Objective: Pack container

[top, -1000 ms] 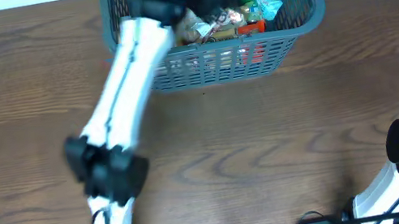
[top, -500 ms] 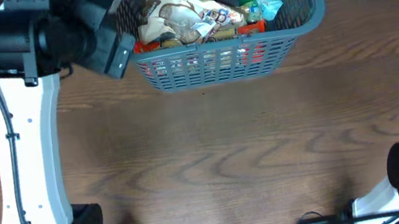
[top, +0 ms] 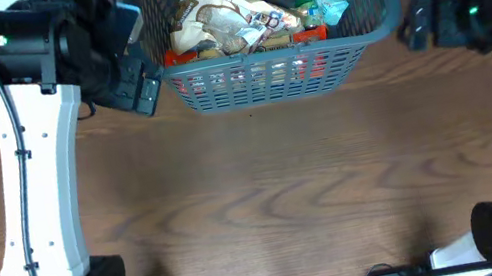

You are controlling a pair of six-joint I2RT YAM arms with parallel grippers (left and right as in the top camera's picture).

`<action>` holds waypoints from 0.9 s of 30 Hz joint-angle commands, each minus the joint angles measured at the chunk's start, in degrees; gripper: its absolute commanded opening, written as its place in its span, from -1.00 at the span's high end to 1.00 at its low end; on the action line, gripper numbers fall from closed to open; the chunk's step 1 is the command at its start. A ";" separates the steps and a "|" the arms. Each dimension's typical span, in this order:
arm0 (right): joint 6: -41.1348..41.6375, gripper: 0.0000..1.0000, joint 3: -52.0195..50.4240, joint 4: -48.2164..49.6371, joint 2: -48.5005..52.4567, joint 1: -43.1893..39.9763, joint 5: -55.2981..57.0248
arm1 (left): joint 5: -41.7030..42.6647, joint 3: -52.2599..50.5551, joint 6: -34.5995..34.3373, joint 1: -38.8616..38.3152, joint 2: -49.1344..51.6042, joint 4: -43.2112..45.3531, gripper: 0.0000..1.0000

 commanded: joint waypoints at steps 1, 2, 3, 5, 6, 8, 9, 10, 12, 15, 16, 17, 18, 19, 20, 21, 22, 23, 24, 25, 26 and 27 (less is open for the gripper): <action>3.54 -0.98 -6.27 -0.20 -3.41 3.26 6.23 | -0.81 -5.33 -2.49 0.09 -5.79 -3.19 -0.97; 3.56 -0.98 -8.48 -0.22 -4.00 3.82 6.73 | -0.83 -8.31 -2.69 0.09 -7.63 -2.58 -0.97; 3.80 -0.99 -10.49 -0.02 -4.57 4.22 6.71 | -0.81 -11.28 -2.71 0.09 -9.44 -1.64 -0.97; 5.20 -0.99 -15.96 1.31 -6.45 4.96 6.69 | -0.81 -20.11 -2.91 0.37 -14.60 1.79 -0.97; 5.68 -0.98 -18.10 2.19 -7.39 5.22 6.69 | -0.79 -23.30 -3.02 0.66 -16.41 3.13 -0.97; 6.95 -0.98 -23.45 4.96 -10.16 5.97 6.69 | -0.50 -31.30 -4.02 1.86 -21.05 6.60 -0.97; 7.08 -0.98 -26.60 6.86 -11.96 6.40 6.60 | 0.04 -34.93 -4.02 2.60 -23.19 8.11 -0.97; 7.37 -0.98 -29.75 8.79 -13.86 6.86 6.45 | 0.55 -39.10 -4.44 3.50 -25.68 9.97 -0.97; 7.98 -0.99 -35.80 12.37 -17.59 7.72 6.51 | 1.14 -45.79 -5.97 5.14 -30.03 13.60 -0.97; 8.00 -0.98 -44.50 18.38 -23.04 8.76 6.73 | 1.11 -53.83 -6.45 7.17 -36.20 18.93 -0.97; 8.02 -0.98 -47.36 20.48 -24.83 9.03 6.69 | 1.07 -55.89 -6.19 7.67 -38.12 20.68 -0.97; 8.02 -0.98 -50.66 22.86 -26.91 9.40 6.69 | 1.01 -57.75 -6.08 8.28 -39.98 22.69 -0.97; 8.02 -0.99 -53.59 25.05 -28.72 9.79 7.04 | 0.59 -59.43 -6.05 8.85 -41.75 24.85 -0.97; 8.07 -0.99 -56.37 27.17 -30.51 10.16 7.67 | -0.44 -60.83 -6.05 9.40 -43.30 26.95 -0.97; 8.26 -0.98 -59.23 29.46 -32.33 10.56 8.55 | -2.08 -62.34 -6.08 10.01 -44.89 29.42 -0.97; 8.98 -0.98 -62.42 32.06 -34.42 11.06 9.68 | -3.43 -63.52 -6.08 10.56 -46.16 31.52 -0.97; 9.35 -0.99 -65.05 34.23 -36.26 11.47 10.51 | -4.74 -64.52 -6.08 11.08 -47.21 33.31 -0.97; 9.31 -0.99 -68.06 36.89 -38.36 11.96 11.30 | -6.08 -65.51 -6.12 11.69 -48.15 35.34 -0.97; 9.31 -0.98 -70.55 39.26 -40.15 12.37 11.85 | -6.88 -66.20 -6.12 12.20 -48.78 36.57 -0.97; 9.31 -0.98 -72.96 41.53 -41.81 12.83 12.11 | -7.34 -66.66 -6.16 12.66 -49.11 37.16 -0.97; 9.27 -0.99 -75.19 43.71 -43.45 13.29 12.41 | -7.91 -67.04 -6.73 13.16 -49.18 37.44 -0.97; 9.22 -0.98 -77.11 45.57 -44.94 13.66 12.85 | -8.00 -67.14 -7.19 13.60 -49.09 37.57 -0.97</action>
